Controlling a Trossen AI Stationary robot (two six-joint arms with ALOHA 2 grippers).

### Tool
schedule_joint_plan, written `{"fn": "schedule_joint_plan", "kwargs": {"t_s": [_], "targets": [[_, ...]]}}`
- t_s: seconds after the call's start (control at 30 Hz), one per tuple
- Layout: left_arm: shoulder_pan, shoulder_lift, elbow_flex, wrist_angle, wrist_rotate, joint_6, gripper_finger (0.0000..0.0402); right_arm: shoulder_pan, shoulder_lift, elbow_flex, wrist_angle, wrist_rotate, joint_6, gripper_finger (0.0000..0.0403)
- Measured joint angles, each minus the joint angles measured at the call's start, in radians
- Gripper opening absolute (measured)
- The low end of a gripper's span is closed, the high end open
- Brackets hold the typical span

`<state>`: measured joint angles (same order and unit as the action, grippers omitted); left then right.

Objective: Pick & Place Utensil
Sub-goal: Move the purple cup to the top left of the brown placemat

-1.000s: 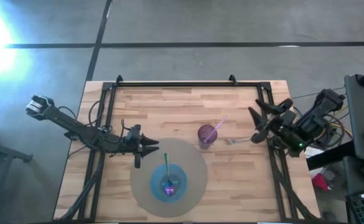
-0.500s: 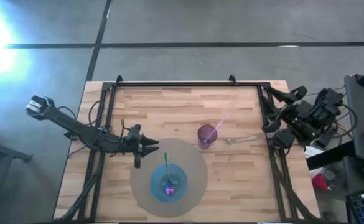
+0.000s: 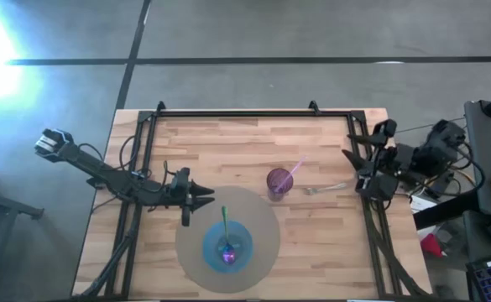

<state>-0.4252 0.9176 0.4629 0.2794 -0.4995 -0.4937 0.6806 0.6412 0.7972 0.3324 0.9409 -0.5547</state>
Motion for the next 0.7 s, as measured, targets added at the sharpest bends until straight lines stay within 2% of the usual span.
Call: {"fn": "schedule_joint_plan", "kwargs": {"t_s": [0.17,0.33,0.47,0.57,0.7], "targets": [[0.0,0.0,0.0,0.0,0.0,0.0,0.012,-0.035,0.001,0.112,-0.336,-0.003,0.192,0.0183],[0.0,0.0,0.0,0.0,0.0,0.0,0.012,-0.054,0.003,0.282,-0.854,-0.015,0.58,0.0183],[0.0,0.0,0.0,0.0,0.0,0.0,0.012,-0.054,0.018,0.367,-1.155,-0.044,0.857,0.0183],[0.001,0.0,0.0,0.0,0.0,0.0,0.012,-0.054,0.031,0.388,-1.278,-0.097,0.958,0.0183],[0.003,0.0,0.0,0.0,0.0,0.0,0.012,-0.053,0.045,0.374,-1.307,-0.177,0.981,0.0183]]}}
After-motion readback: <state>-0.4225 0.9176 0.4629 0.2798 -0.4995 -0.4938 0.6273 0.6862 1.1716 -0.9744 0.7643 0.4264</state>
